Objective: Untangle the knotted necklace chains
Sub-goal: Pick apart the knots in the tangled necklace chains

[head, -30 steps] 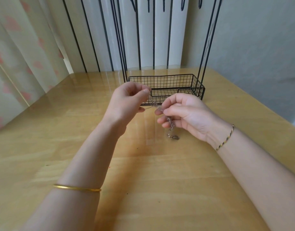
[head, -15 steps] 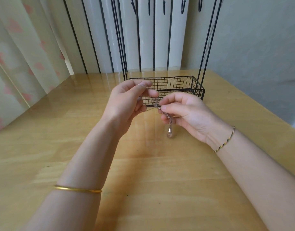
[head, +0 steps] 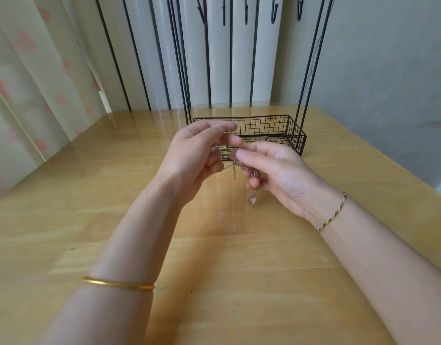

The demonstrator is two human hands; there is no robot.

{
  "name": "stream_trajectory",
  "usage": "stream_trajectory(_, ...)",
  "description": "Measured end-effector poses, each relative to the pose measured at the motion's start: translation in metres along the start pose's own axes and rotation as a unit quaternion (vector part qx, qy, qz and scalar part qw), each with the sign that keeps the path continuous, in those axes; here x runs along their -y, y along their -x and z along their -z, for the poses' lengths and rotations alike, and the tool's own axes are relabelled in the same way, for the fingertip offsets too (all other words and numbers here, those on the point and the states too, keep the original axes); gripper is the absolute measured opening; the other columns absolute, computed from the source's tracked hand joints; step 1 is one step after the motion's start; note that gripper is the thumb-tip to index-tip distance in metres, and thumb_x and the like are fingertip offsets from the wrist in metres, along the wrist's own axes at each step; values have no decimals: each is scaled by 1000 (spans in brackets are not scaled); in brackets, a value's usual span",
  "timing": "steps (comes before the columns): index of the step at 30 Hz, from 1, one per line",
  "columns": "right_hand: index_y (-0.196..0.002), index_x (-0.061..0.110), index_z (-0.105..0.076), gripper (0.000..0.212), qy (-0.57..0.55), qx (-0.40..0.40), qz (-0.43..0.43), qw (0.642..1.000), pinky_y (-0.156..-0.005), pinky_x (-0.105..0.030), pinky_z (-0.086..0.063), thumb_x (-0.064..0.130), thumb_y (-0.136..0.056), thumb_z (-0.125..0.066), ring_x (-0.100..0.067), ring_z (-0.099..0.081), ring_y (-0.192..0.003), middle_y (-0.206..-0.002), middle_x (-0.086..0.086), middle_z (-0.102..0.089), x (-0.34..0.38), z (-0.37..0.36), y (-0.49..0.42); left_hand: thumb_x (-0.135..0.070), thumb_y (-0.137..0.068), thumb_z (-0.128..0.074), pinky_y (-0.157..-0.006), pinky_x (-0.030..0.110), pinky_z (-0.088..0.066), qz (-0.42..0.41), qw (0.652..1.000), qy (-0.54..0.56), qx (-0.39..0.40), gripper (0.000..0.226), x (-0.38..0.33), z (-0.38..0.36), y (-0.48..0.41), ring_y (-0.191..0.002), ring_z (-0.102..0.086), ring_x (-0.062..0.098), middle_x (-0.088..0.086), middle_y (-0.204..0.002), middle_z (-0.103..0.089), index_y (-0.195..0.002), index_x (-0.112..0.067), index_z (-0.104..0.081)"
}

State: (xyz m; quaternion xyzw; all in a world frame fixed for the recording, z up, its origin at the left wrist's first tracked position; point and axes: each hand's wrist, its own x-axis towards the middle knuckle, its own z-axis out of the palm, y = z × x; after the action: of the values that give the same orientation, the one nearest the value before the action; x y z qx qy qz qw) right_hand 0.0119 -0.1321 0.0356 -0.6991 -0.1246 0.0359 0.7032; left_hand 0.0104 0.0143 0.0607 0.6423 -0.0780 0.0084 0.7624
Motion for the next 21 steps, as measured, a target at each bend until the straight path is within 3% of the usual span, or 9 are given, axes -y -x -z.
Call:
stream_trajectory(6, -81, 12, -61, 8, -5, 11, 9, 1000, -64, -26, -50, 7, -86, -63, -12, -58, -59, -72, -2, -61, 3, 3, 0, -7, -97, -44, -42, 16, -32, -6, 1000, 5, 0, 20, -1, 1, 0, -46, -28, 9, 2, -73, -67, -102, -9, -64)
stream_trajectory(11, -92, 9, -60, 5, -75, 51, -18, 996, -77, -36, -54, 6, -88, -60, -24, -68, -79, -91, -11, -66, 2, 4, -1, -8, -98, -45, -40, 16, -27, -21, 1000, -5, 8, 19, -1, -2, 2, -45, -32, 8, 2, -73, -66, -100, -9, -64)
stream_trajectory(16, -81, 12, -58, 8, -156, 49, -36, 986, -68, -32, -56, 10, -76, -64, -25, -69, -77, -83, -8, -68, 6, 3, 0, -7, -98, -44, -40, 16, -27, -35, 999, 1, 20, 20, -3, -2, 2, -47, -33, 8, 1, -75, -67, -102, -9, -64)
stream_trajectory(21, -70, 15, -56, 21, -127, -10, -29, 991, -73, -37, -54, 2, -86, -57, -26, -67, -76, -76, -6, -67, 7, 5, -2, -5, -98, -44, -41, 15, -28, -43, 999, -16, 17, 21, -2, -3, 2, -49, -32, 9, 0, -76, -68, -102, -10, -64)
